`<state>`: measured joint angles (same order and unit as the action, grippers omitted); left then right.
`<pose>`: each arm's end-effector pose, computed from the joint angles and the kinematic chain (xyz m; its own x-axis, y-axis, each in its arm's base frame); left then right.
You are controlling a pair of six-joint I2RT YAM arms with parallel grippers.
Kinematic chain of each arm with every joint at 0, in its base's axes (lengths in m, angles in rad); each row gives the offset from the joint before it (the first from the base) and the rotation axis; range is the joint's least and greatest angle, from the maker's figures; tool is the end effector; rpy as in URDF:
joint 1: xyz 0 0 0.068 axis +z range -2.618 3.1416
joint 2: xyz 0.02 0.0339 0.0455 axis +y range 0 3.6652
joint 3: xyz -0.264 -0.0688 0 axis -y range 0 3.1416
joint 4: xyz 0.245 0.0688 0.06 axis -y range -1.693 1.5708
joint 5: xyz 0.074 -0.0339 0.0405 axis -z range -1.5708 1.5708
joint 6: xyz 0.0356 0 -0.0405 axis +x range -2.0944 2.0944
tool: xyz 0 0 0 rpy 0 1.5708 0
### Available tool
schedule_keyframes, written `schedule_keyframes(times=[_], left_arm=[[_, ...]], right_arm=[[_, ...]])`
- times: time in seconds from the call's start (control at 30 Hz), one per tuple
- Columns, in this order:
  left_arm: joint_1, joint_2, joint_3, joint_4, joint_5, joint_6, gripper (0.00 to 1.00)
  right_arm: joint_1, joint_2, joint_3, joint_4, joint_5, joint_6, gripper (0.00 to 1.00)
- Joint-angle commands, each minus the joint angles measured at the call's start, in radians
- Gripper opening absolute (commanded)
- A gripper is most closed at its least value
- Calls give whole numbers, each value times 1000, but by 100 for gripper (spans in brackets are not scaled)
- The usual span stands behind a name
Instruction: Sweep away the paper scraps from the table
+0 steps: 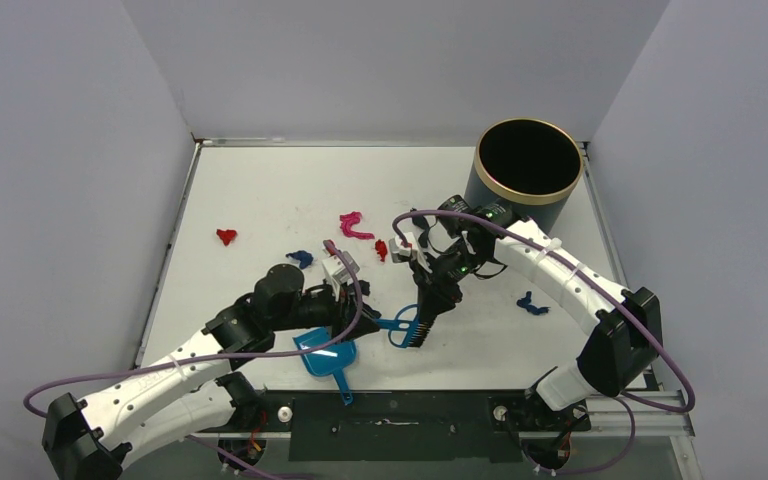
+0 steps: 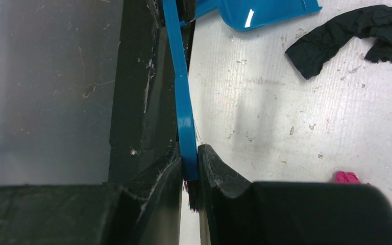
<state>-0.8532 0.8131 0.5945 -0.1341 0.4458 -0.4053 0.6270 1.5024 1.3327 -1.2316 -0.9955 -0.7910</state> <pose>0.1136 -0.1535 0.2741 -0.5817 0.1254 -0.8037 0.7796 0.3677 -0.5069 0.2006 0.1822 0.3026 -0.2527 -0.6609 -0.7067 -0.8726 -0.1598 0.4616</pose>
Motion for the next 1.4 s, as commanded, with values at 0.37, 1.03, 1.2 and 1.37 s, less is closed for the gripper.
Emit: schedule_keyframes(times=[0.37,1.03,1.2,1.37], left_arm=[[38,-7,-5,93,53,-3,9],[50,-306,158,-552,-779,-159,0],[51,-460,109,-602,-1068,-235,0],[52,-607,65,-612,-1298,-276,0]], right_arm=[[-7,15,1,60,-55,27,5],[56,56,-48,449,244,428,77],[181,190,14,472,336,474,81],[274,309,5,575,394,577,86]])
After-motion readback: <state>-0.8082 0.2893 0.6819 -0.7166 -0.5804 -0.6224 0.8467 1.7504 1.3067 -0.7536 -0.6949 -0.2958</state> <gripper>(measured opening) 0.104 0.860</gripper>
